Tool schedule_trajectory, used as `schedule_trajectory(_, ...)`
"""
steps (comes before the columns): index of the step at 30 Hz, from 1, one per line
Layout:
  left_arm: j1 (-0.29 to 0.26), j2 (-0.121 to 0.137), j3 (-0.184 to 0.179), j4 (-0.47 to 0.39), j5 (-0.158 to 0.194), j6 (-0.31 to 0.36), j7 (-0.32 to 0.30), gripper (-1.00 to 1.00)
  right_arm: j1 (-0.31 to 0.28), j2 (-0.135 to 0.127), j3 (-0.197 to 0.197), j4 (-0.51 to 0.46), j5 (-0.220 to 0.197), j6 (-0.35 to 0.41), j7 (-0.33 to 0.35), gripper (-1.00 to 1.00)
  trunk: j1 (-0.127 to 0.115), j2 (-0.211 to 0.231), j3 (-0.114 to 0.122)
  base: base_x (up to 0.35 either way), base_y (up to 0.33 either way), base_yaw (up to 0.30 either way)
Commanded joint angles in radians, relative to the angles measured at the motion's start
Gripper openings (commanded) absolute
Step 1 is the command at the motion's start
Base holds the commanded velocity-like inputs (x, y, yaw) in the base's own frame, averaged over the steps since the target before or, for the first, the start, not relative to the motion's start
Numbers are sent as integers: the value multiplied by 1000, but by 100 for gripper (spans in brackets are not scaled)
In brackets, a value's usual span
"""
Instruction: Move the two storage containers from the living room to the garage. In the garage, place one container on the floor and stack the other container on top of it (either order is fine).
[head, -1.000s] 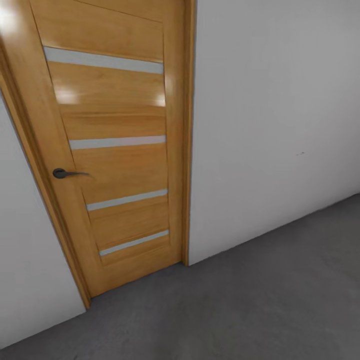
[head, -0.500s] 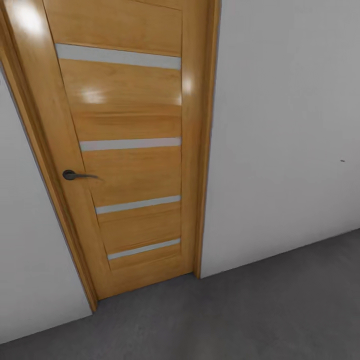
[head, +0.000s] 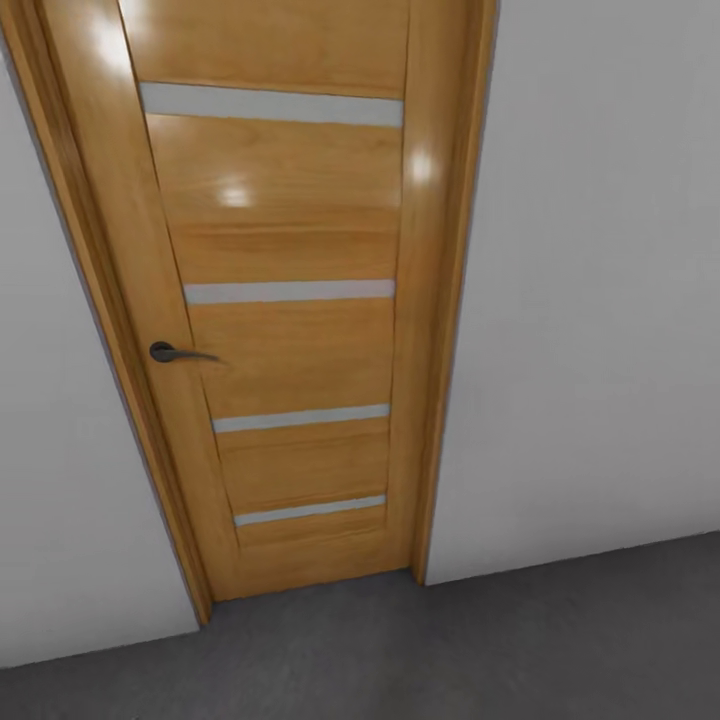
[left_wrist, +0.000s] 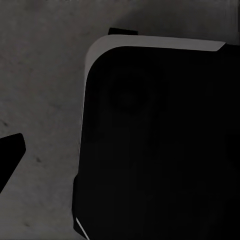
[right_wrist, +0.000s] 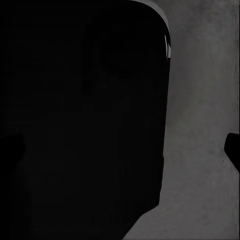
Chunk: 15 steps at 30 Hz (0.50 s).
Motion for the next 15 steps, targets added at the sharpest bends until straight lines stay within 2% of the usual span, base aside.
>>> schedule_trajectory(1, 0, 0, 0, 0, 9, -2, 1, 100, 0, 0, 0, 0, 1, -3, 0, 100, 0, 0, -1, 208, -151, 269)
schedule_trajectory(15, 0, 0, 0, -1, 9, -2, 1, 100, 0, 0, 1, 0, 1, -3, 0, 100, 0, 0, -1, 197, -137, 270)
